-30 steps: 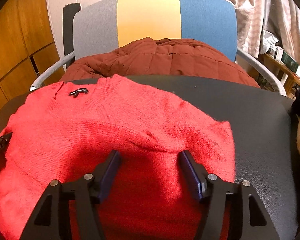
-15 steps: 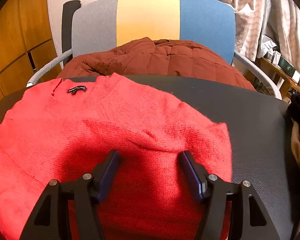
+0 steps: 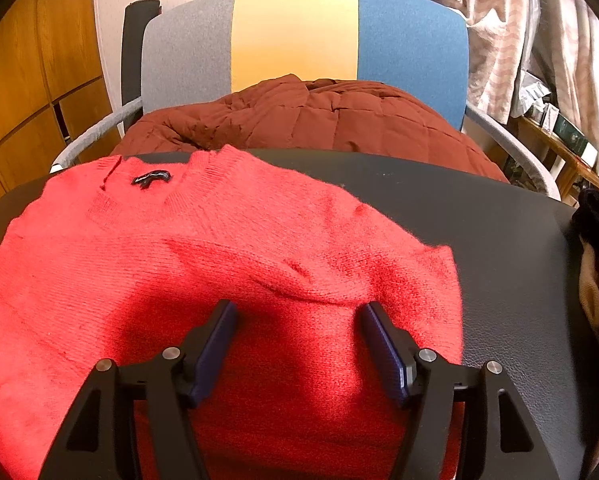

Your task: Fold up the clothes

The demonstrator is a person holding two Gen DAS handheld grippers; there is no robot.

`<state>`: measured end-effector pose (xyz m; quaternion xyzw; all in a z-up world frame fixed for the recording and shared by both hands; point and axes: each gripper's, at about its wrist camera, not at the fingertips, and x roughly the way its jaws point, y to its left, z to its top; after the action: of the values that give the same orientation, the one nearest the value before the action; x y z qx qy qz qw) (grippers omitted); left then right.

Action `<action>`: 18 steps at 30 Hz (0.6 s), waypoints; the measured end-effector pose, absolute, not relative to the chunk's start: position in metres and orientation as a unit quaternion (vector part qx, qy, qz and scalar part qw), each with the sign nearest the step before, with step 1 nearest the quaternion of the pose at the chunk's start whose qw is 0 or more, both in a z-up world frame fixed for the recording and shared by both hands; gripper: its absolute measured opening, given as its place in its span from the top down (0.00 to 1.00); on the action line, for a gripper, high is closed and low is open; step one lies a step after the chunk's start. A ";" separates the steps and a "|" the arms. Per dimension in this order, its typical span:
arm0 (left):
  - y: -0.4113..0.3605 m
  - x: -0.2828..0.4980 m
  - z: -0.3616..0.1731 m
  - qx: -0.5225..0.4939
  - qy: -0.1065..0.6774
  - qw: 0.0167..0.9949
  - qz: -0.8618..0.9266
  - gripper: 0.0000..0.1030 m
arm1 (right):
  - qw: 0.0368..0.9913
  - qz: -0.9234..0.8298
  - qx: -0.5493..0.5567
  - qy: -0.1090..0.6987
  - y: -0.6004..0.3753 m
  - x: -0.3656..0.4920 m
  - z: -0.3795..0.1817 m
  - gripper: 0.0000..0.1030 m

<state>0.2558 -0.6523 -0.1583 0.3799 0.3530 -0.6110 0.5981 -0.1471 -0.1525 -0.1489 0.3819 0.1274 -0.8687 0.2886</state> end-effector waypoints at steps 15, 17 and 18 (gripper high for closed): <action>-0.515 0.107 -0.065 0.276 0.314 0.356 -0.836 0.94 | 0.291 -0.868 0.384 0.123 -0.151 -0.151 -0.149 0.33; -0.464 0.072 -0.051 0.281 0.258 0.298 -0.875 0.93 | 0.292 -0.868 0.384 0.121 -0.151 -0.151 -0.149 0.33; -0.436 0.056 -0.046 0.285 0.225 0.269 -0.892 0.92 | 0.292 -0.867 0.384 0.121 -0.151 -0.151 -0.149 0.33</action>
<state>0.0559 -0.4365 -0.0460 0.2855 0.2252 -0.8919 0.2690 -0.1507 -0.1510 -0.1492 0.3844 0.1210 -0.8674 0.2918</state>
